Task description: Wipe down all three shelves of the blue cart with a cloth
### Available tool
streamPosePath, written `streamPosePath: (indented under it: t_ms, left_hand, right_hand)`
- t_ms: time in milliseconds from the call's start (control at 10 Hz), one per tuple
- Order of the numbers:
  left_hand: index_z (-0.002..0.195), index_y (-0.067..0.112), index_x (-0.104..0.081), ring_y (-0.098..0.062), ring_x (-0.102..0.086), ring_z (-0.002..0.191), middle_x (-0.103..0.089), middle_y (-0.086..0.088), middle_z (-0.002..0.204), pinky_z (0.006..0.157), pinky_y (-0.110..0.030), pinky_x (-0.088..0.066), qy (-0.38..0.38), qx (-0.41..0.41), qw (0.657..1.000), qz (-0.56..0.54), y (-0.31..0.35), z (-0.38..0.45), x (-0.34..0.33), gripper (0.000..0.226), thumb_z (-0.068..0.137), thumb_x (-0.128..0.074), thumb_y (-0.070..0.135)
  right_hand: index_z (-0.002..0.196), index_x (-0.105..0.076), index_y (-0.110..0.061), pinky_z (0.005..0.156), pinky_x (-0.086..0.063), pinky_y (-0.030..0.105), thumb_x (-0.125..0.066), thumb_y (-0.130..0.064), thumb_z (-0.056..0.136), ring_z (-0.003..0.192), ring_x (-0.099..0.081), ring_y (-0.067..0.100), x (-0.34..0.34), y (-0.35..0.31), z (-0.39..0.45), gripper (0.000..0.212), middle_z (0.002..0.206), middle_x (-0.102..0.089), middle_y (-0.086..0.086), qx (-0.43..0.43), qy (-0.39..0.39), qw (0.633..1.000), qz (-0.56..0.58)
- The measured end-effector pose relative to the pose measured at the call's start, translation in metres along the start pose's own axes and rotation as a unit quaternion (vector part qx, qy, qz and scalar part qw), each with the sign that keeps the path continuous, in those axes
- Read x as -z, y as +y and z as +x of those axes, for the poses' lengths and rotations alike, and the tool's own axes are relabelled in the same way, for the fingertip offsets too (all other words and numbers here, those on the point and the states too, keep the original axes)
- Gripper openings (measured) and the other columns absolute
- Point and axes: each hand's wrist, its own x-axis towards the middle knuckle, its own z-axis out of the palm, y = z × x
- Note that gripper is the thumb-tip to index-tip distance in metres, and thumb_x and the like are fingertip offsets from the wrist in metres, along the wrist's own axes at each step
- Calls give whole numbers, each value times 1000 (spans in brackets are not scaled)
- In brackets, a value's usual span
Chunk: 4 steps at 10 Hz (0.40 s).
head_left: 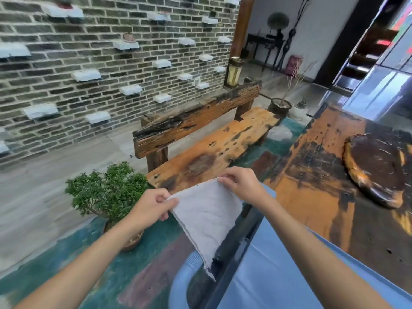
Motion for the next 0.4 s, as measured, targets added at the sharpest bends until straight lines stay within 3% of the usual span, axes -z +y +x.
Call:
streamPosePath:
  t_ms: [100, 200, 300, 400]
  left_hand:
    - [86, -1, -71, -7, -54, 50, -64, 4, 57, 47, -18, -45, -8, 124, 991, -56, -56, 1, -2, 24, 89, -74, 23]
    - [90, 4, -73, -8, -54, 56, -65, 3, 62, 51, -21, -45, -53, 212, 972, -92, -102, -11, -31, 22, 89, -74, 26]
    - [96, 15, -71, -8, -59, 61, -72, 8, 75, 57, -21, -51, -159, 267, 949, -58, -124, -26, -62, 26, 92, -65, 40]
    - [109, 24, -63, -9, -66, 69, -70, 8, 102, 57, -21, -53, -256, 257, 931, 44, -126, -38, -63, 25, 95, -51, 41]
  right_hand:
    - [97, -73, -8, 69, -47, 31, -56, -16, 101, 82, -61, 19, -63, -4, 29, 19, 92, -70, 2, -40, -86, 993, -66]
    - [106, -69, -10, 78, -55, 42, -50, -19, 98, 95, -66, 37, -110, -3, 29, 22, 107, -67, 14, -89, -247, 948, -183]
    - [90, -72, -13, 75, -57, 47, -53, -20, 95, 85, -66, 39, -118, -18, 24, 21, 102, -72, 19, -94, -268, 940, -188]
    - [104, -72, -7, 82, -57, 50, -47, -24, 102, 92, -67, 36, -101, -35, 5, 29, 103, -73, 18, -103, -123, 981, -110]
